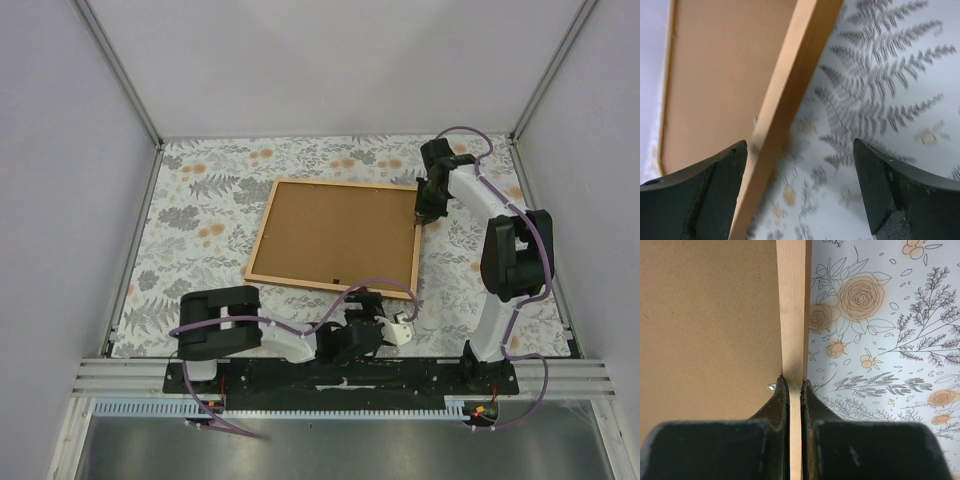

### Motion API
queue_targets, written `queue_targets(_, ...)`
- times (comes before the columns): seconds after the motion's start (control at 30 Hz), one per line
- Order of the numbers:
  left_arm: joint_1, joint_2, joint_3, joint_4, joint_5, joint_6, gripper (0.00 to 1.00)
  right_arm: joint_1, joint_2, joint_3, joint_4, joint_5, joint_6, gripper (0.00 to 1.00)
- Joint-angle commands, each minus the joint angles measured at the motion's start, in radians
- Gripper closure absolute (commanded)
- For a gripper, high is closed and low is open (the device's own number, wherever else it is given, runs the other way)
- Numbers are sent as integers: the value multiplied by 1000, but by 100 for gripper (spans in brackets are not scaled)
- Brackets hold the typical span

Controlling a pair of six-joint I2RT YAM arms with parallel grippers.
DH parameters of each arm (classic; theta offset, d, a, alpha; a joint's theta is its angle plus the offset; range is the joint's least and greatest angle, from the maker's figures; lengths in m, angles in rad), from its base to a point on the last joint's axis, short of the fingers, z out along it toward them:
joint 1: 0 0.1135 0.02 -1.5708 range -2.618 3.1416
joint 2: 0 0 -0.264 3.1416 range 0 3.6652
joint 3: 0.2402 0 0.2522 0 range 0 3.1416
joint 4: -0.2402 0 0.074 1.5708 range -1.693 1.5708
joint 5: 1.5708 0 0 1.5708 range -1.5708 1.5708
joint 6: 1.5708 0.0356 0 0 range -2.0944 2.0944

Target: Put the photo into the frame

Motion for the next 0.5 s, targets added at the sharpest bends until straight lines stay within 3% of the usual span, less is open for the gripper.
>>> queue_targets(0.0,-5,124,-46,574,-106,328,8,1,-90,79,-21,-18,30,100)
queue_targets(0.1,-5,228,-37,765,-165,481,9,0,-102,91,-40,-20,32,100)
queue_targets(0.23,-1,289,-29,864,-168,564,17,1,-116,91,-53,-20,30,100)
queue_targets(0.33,4,313,-14,887,-175,612,32,1,-124,80,-53,-18,30,100)
queue_targets(0.47,13,336,24,907,-202,676,65,1,-134,68,-53,-20,29,100)
